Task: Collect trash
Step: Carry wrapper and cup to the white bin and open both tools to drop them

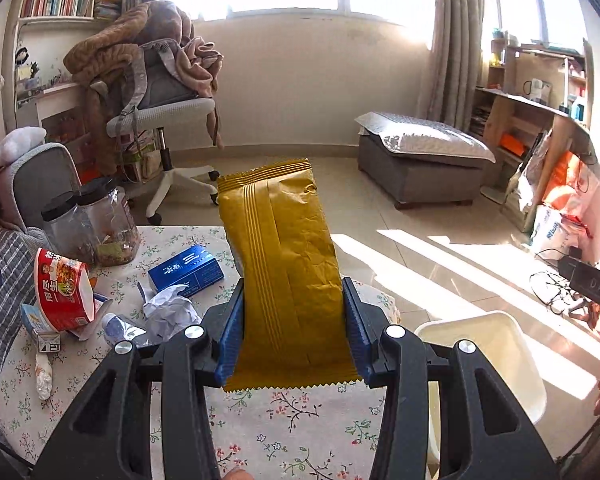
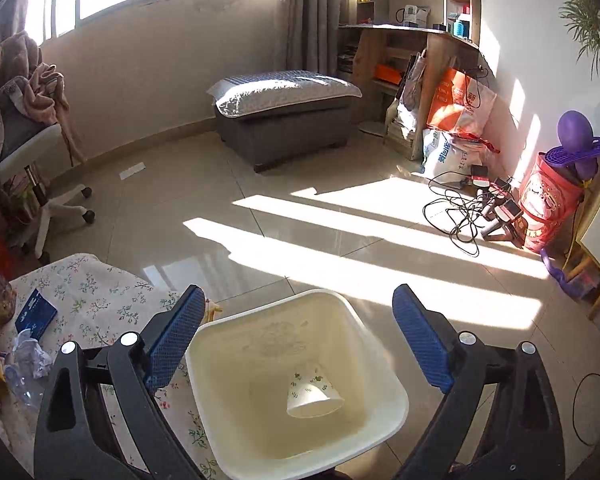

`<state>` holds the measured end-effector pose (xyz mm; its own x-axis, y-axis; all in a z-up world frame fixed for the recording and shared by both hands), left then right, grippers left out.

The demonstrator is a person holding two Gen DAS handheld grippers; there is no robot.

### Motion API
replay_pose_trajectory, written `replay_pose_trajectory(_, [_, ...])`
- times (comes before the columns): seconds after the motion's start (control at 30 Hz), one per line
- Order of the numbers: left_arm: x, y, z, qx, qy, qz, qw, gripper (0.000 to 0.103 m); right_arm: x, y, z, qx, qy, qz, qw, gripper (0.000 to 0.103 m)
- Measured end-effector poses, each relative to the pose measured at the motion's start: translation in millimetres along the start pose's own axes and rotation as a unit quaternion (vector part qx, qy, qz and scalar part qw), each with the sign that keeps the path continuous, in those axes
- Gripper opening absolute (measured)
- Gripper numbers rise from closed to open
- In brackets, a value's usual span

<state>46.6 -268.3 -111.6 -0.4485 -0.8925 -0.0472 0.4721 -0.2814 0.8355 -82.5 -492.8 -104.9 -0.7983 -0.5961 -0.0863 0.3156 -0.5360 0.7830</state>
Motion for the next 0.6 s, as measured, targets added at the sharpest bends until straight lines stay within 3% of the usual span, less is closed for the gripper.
replay_pose_trajectory(0.23, [75.5,-19.4,-11.1,-0.043,-0.092,-0.024,0.9946,0.046,39.0,15.7,7.9,0.029,-0.007,-0.079,0.996,0.096])
replay_pose_trajectory(0.5, [137.7,-41.2,-24.0,-0.114,-0.174,-0.025,0.9779,0.048,70.2,18.2,12.1,0.035,-0.004,-0.128,0.991,0.096])
replay_pose_trajectory(0.6, [151.9,-48.8,-28.8,-0.141,-0.198,-0.023,0.9697,0.056,74.2,18.5,12.4,0.035,-0.002,-0.138,0.990,0.096])
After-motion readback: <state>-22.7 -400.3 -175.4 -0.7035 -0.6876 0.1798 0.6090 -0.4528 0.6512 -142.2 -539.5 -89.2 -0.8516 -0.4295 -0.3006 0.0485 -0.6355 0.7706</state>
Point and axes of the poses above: each gripper's, at about its wrist camera, not at the fingertips, and z roughly against the way its jaws point, x to its right, y to its top, the point moved 8 cm from there along -z, roughly the way its jaws point, and after that the axes turned 5 degrees about y, right-handed, at the moved point
